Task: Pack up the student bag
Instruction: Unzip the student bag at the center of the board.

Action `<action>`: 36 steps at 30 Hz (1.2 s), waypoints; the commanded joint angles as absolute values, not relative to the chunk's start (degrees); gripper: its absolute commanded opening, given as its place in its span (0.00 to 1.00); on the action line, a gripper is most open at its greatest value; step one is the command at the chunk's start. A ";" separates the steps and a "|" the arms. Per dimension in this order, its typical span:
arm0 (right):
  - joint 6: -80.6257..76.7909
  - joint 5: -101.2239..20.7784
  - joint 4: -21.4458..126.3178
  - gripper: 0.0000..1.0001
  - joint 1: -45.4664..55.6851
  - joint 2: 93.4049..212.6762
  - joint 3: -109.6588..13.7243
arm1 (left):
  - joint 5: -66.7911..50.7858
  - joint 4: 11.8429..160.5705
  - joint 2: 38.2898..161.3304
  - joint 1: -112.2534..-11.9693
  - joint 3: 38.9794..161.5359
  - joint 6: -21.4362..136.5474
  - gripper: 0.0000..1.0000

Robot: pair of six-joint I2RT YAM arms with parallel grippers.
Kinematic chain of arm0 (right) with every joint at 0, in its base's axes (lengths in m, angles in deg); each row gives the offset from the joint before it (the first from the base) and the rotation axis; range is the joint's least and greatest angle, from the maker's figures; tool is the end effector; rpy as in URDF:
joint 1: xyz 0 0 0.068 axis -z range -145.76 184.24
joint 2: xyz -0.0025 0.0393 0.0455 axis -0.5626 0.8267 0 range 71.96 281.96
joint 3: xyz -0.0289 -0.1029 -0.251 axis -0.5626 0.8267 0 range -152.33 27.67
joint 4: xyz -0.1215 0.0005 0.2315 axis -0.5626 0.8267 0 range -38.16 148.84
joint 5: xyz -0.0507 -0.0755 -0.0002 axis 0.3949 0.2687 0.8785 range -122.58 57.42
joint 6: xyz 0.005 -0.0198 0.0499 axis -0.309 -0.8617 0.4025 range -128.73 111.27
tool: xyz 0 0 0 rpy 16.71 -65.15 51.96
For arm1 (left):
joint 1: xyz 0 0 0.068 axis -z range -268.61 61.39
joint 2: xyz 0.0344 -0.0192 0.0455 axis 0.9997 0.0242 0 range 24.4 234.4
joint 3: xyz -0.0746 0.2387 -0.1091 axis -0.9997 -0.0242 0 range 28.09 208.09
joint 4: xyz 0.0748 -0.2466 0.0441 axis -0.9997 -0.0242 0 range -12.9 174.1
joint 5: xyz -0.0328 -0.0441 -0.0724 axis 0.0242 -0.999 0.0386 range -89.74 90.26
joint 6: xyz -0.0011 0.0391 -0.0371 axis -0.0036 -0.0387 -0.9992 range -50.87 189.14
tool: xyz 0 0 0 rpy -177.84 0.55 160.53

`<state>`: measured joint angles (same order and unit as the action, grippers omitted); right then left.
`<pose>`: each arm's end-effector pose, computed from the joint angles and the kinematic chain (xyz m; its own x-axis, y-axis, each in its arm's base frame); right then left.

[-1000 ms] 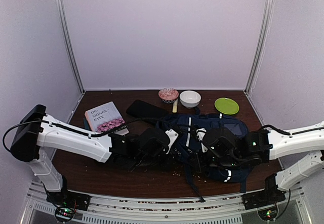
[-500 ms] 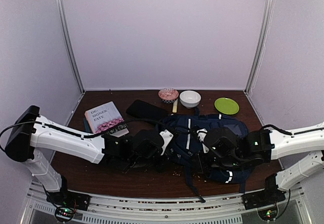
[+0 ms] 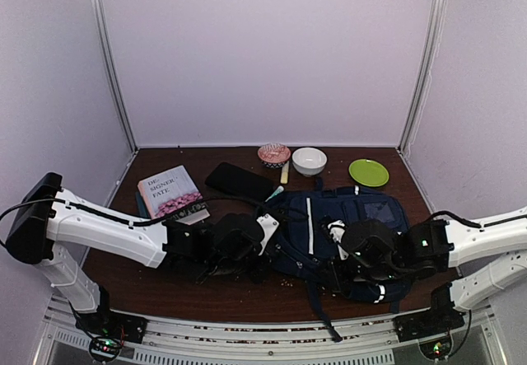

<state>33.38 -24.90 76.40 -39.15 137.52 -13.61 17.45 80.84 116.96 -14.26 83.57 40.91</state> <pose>0.0706 0.2198 0.2255 -0.7796 -0.2887 -0.5557 -0.5415 0.7565 0.3667 0.1034 -0.3300 0.2075 -0.5601 0.3247 -0.7621 0.6744 0.7130 -0.1920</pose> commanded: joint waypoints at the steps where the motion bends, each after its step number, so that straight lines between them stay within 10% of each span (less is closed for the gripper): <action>1: 36.28 -23.99 78.74 0.00 -39.84 135.15 -9.81 | 19.73 80.34 116.06 -15.32 82.22 40.48 0.00; 10: 40.30 -24.32 76.88 0.00 -42.50 133.53 -5.64 | 7.90 84.57 117.85 -15.40 80.33 43.17 0.00; 18: 30.52 -20.61 70.93 0.47 -42.80 133.35 -12.64 | 1.28 86.51 120.62 -15.43 81.35 44.52 0.00; 36: 27.87 -23.56 62.68 0.45 -40.07 151.03 -17.37 | 2.56 89.01 117.74 -15.40 77.49 43.30 0.00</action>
<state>27.12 -22.78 64.90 -40.35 150.39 -19.07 3.00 86.28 119.84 -15.55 78.30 43.27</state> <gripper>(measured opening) 0.450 0.041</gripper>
